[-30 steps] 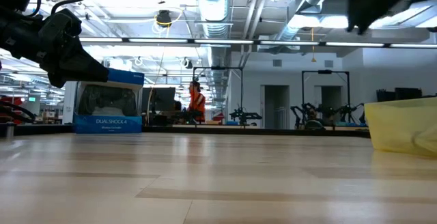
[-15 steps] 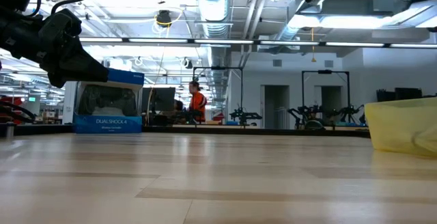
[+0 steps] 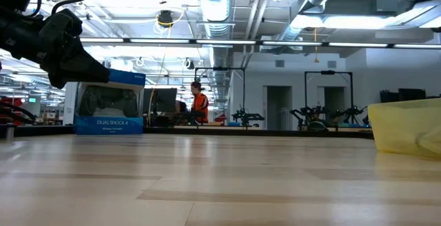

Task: Pick and place USB-C Cables
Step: Return to Home Position

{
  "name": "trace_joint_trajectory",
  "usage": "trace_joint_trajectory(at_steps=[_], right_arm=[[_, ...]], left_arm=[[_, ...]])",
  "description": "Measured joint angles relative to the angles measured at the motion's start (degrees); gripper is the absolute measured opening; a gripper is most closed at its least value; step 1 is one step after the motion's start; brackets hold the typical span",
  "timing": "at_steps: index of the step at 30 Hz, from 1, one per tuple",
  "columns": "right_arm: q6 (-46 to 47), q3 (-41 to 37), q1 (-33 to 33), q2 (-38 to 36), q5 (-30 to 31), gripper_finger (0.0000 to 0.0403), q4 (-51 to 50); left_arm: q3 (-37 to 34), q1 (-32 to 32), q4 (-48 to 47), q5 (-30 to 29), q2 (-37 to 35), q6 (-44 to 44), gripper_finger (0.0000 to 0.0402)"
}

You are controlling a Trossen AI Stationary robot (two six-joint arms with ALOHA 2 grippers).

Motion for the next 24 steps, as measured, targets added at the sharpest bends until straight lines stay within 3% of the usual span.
trace_joint_trajectory(at_steps=[7,12,18,24], right_arm=[[-0.8,-15.2,-2.6,-10.9,-1.3,0.0184,13.5],[-3.3,-29.4,-4.4,-17.4,-7.8,0.0184,33.0],[-9.0,-45.0,-8.0,-20.4,-18.2,0.0184,58.6],[-8.7,-52.5,-12.4,-22.5,-19.9,0.0184,68.7]], left_arm=[[0.0,0.0,0.0,0.0,0.0,0.0,0.0113],[0.0,0.0,0.0,0.0,0.0,0.0,0.0113],[0.0,0.0,0.0,0.0,0.0,0.0,0.0113],[0.0,0.0,0.0,0.0,0.0,0.0,0.0113]])
